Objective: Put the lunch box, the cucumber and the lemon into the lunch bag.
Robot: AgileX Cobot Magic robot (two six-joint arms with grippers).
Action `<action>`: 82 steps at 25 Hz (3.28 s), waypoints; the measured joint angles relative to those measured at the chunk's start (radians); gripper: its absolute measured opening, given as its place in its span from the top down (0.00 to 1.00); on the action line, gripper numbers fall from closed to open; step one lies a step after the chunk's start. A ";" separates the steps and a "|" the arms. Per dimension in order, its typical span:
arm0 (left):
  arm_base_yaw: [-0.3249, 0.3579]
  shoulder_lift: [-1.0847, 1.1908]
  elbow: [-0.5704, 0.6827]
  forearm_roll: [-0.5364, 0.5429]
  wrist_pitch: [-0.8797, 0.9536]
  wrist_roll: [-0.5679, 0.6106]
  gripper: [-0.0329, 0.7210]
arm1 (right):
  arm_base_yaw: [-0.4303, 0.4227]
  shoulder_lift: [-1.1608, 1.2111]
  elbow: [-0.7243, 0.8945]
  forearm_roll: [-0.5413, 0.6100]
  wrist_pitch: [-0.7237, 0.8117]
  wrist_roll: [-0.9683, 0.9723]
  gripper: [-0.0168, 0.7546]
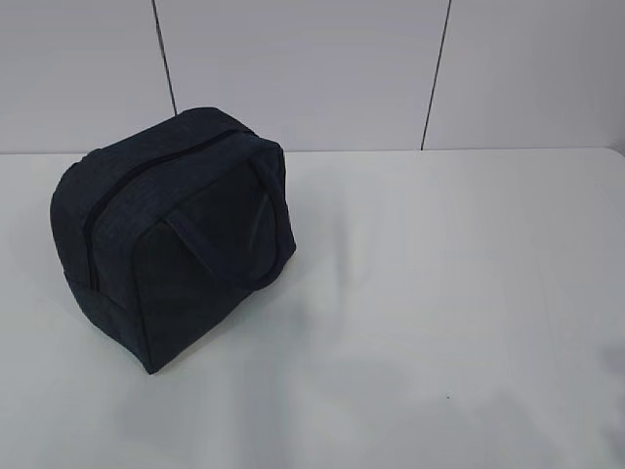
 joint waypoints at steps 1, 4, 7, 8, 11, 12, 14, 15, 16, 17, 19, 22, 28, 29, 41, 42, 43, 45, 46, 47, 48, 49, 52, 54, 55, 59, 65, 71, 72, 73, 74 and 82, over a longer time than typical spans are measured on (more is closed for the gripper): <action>0.000 0.000 0.000 0.000 0.000 0.000 0.38 | 0.000 0.000 0.000 0.000 0.000 0.000 0.33; 0.000 0.000 0.000 0.000 0.000 0.000 0.38 | 0.000 0.000 0.000 0.000 0.000 0.000 0.33; 0.000 0.000 0.000 0.000 0.000 0.000 0.38 | 0.000 0.000 0.000 0.000 0.000 0.000 0.33; 0.000 0.000 0.000 0.000 0.000 0.000 0.38 | 0.000 0.000 0.000 0.000 0.000 0.000 0.33; 0.000 0.000 0.000 0.000 0.000 0.000 0.38 | 0.000 0.000 0.000 0.000 0.000 0.000 0.33; 0.000 0.000 0.000 0.000 0.000 0.000 0.38 | 0.000 0.000 0.000 0.000 0.000 0.000 0.33; 0.000 0.000 0.000 0.000 0.000 0.000 0.38 | 0.000 0.000 0.000 0.000 0.000 0.000 0.33; 0.000 0.000 0.000 0.000 0.000 0.000 0.38 | 0.000 0.000 0.000 0.000 0.000 0.000 0.33; 0.000 0.000 0.000 0.000 0.000 0.000 0.38 | 0.000 0.000 0.000 0.000 0.000 0.000 0.33; 0.000 0.000 0.000 0.000 0.000 0.000 0.38 | 0.000 0.000 0.000 0.000 0.000 0.000 0.33; 0.000 0.000 0.000 0.000 0.000 0.000 0.38 | 0.000 0.000 0.000 0.000 0.000 0.000 0.33; 0.000 0.000 0.000 0.000 0.000 0.000 0.38 | 0.000 0.000 0.000 0.000 0.000 0.000 0.33; 0.000 0.000 0.000 0.000 0.000 0.000 0.38 | 0.000 0.000 0.000 0.000 0.000 0.000 0.33; 0.000 0.000 0.000 0.000 0.000 0.000 0.38 | 0.000 0.000 0.000 0.000 0.000 0.000 0.33; 0.000 0.000 0.000 0.000 0.000 0.000 0.38 | 0.000 0.000 0.000 0.000 0.000 0.000 0.33; 0.000 0.000 0.000 0.000 0.000 0.000 0.38 | 0.000 0.000 0.000 0.000 0.000 0.000 0.33; 0.000 0.000 0.000 0.000 0.000 0.000 0.38 | 0.000 0.000 0.000 0.000 0.000 0.000 0.33; 0.000 0.000 0.000 0.000 0.000 0.000 0.38 | 0.000 0.000 0.000 0.000 0.000 0.000 0.33; 0.000 0.000 0.000 0.000 0.000 0.000 0.38 | 0.000 0.000 0.000 0.000 0.000 0.000 0.33; 0.000 0.000 0.000 0.000 0.000 0.000 0.38 | 0.000 0.000 0.000 0.000 0.000 0.000 0.33; 0.000 0.000 0.000 0.000 0.000 0.000 0.38 | 0.000 0.000 0.000 0.000 0.000 0.000 0.33; 0.000 0.000 0.000 0.000 0.000 0.000 0.38 | 0.000 0.000 0.000 0.000 0.000 0.000 0.33; 0.000 0.000 0.000 0.000 0.000 0.000 0.38 | 0.000 0.000 0.000 0.000 0.000 0.000 0.33; 0.000 0.000 0.000 0.000 0.000 0.000 0.38 | 0.000 0.000 0.000 0.000 0.000 0.000 0.33; 0.000 0.000 0.000 0.000 0.000 0.000 0.38 | 0.000 0.000 0.000 0.000 0.000 0.000 0.33; 0.000 0.000 0.000 0.000 0.000 0.000 0.38 | 0.000 0.000 0.000 0.000 0.000 0.000 0.33; 0.000 0.000 0.000 0.000 0.000 0.000 0.38 | 0.000 0.000 0.000 0.000 0.000 0.000 0.33; 0.000 0.000 0.000 0.000 0.000 0.000 0.38 | 0.000 0.000 0.000 0.000 0.000 0.000 0.33; 0.000 0.000 0.000 0.000 0.000 0.000 0.38 | 0.000 0.000 0.000 0.000 0.000 0.000 0.33; 0.000 0.000 0.000 0.000 0.000 0.000 0.38 | 0.000 0.000 0.000 0.000 0.002 0.000 0.33; 0.000 0.000 0.000 0.000 0.000 0.000 0.38 | 0.000 0.000 0.000 0.000 0.002 0.000 0.33; 0.000 0.000 0.000 0.000 0.000 0.000 0.38 | 0.000 0.000 0.000 0.000 0.002 0.000 0.33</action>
